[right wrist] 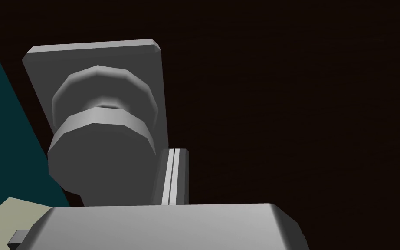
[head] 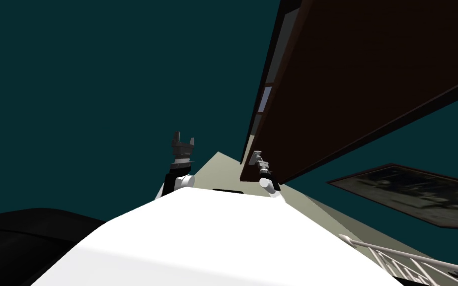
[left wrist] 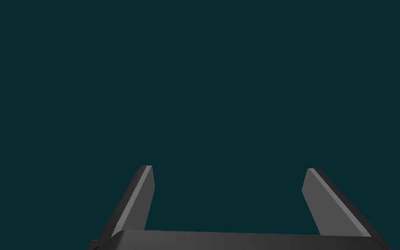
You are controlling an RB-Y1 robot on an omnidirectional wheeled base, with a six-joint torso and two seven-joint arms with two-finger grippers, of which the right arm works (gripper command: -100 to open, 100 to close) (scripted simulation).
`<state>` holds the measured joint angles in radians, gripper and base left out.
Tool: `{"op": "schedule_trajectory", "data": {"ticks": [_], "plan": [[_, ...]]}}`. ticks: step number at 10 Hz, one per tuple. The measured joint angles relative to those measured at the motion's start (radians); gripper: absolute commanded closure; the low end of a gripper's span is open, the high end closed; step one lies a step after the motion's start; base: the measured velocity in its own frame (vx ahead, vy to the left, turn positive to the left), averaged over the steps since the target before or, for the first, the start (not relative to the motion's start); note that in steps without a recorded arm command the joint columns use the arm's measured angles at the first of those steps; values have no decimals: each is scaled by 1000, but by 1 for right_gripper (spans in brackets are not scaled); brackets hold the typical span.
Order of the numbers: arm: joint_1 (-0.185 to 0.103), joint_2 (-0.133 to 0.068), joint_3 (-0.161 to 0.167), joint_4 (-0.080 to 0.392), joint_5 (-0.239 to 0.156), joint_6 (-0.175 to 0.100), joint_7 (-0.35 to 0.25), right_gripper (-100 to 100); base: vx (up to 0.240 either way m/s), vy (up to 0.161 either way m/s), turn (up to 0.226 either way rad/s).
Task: Pull the door open
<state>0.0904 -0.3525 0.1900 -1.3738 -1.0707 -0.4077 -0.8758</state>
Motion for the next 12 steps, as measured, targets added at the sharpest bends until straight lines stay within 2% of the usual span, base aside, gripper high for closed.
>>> {"op": "schedule_trajectory", "data": {"ticks": [3, 4, 5, 7, 9, 11, 12], "plan": [[2, -3, 23, 9, 12, -33, -20, -100, -68, -43, 66], [11, 1, 19, -10, 9, -29, -11, -100, -76, -42, 33], [4, -2, 26, -5, 11, -31, -15, -100, -34, -11, 0], [18, -8, 22, -10, 9, -31, -18, -100, 18, -5, -91], [23, -24, -2, -7, -16, -4, -18, -100, 68, 77, -81], [26, -31, -19, -20, -35, 25, -13, -100, 45, 40, -33], [29, -34, -26, -18, -38, 28, -12, 100, 5, -19, 18]]}}
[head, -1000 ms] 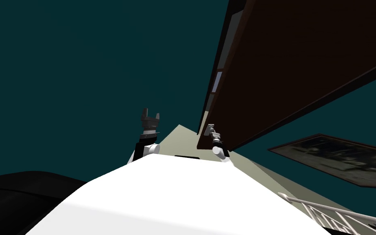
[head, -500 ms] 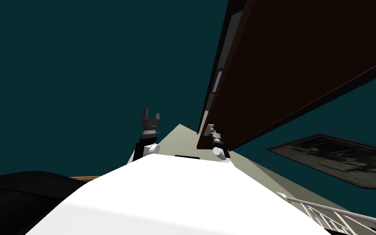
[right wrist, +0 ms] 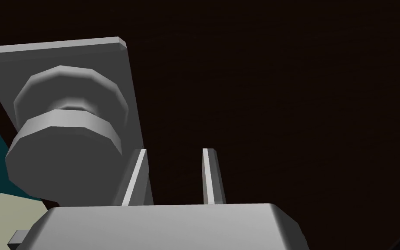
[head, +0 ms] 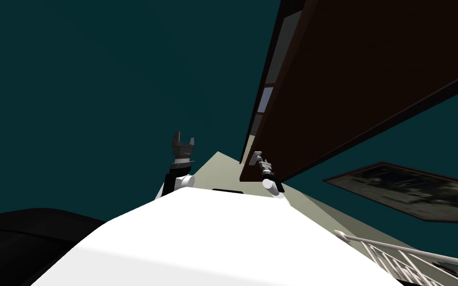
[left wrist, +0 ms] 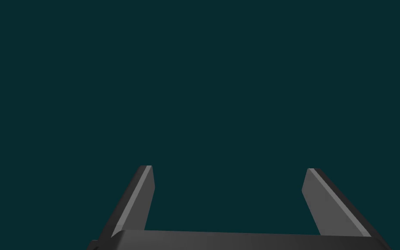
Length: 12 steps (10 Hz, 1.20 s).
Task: Pull the door open
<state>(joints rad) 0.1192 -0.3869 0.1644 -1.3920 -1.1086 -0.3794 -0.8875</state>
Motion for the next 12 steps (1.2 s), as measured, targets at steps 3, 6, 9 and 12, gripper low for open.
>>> {"op": "schedule_trajectory", "data": {"ticks": [3, 6, 9, 12], "plan": [[-2, 2, 4, 0, 2, -4, -2, 100, -11, 0, 6], [-2, 2, 5, 0, 2, -3, -2, -100, -41, -18, 51], [-1, -12, 23, -18, 11, -30, -13, -100, -183, -88, 106], [1, -23, 50, -7, 21, -43, -30, -100, -87, -57, 84]]}}
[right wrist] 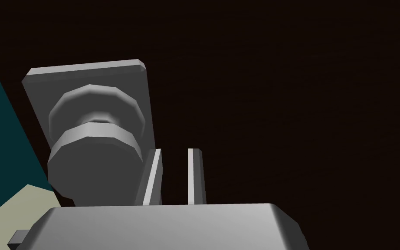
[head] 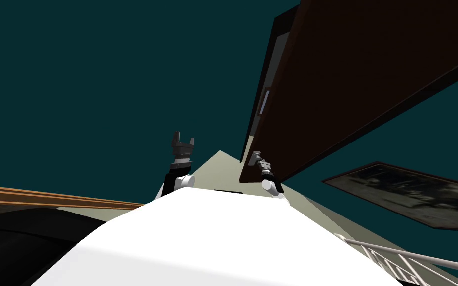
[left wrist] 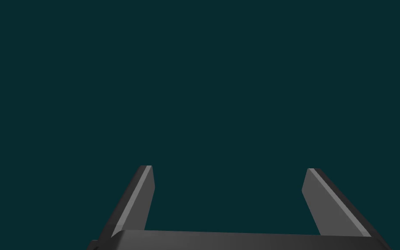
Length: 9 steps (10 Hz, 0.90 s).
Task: Pull the door open
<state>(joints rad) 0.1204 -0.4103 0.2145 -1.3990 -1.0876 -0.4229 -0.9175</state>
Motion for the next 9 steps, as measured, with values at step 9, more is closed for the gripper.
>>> {"op": "schedule_trajectory", "data": {"ticks": [9], "plan": [[-9, -23, 64, 4, 26, -52, -46, -100, -75, -48, 58]]}}
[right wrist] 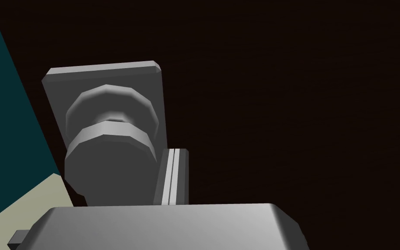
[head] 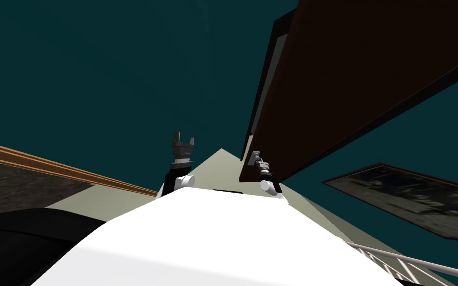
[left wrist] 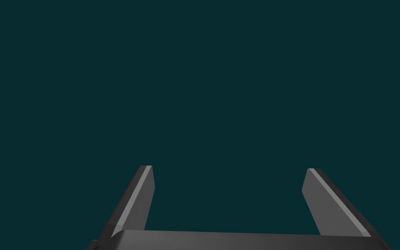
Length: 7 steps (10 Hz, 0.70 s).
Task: Pull the door open
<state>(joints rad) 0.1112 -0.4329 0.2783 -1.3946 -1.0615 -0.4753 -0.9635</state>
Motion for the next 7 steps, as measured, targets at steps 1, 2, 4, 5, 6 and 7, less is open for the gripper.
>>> {"op": "schedule_trajectory", "data": {"ticks": [1, 2, 4, 5, 6, 7], "plan": [[0, 2, -1, -2, -2, 5, 4, -100, -5, 9, -6], [7, 4, -7, -13, -5, 13, 12, -100, -47, -16, 61], [17, -3, -5, -30, -4, 8, 12, -100, -44, -32, 33], [17, -4, -2, -30, -3, 6, 9, -100, -35, -16, 20], [20, -5, -3, -35, -5, 11, 11, -100, -25, -8, 3], [26, -5, -8, -46, -9, 20, 18, -100, -14, -3, -7]]}}
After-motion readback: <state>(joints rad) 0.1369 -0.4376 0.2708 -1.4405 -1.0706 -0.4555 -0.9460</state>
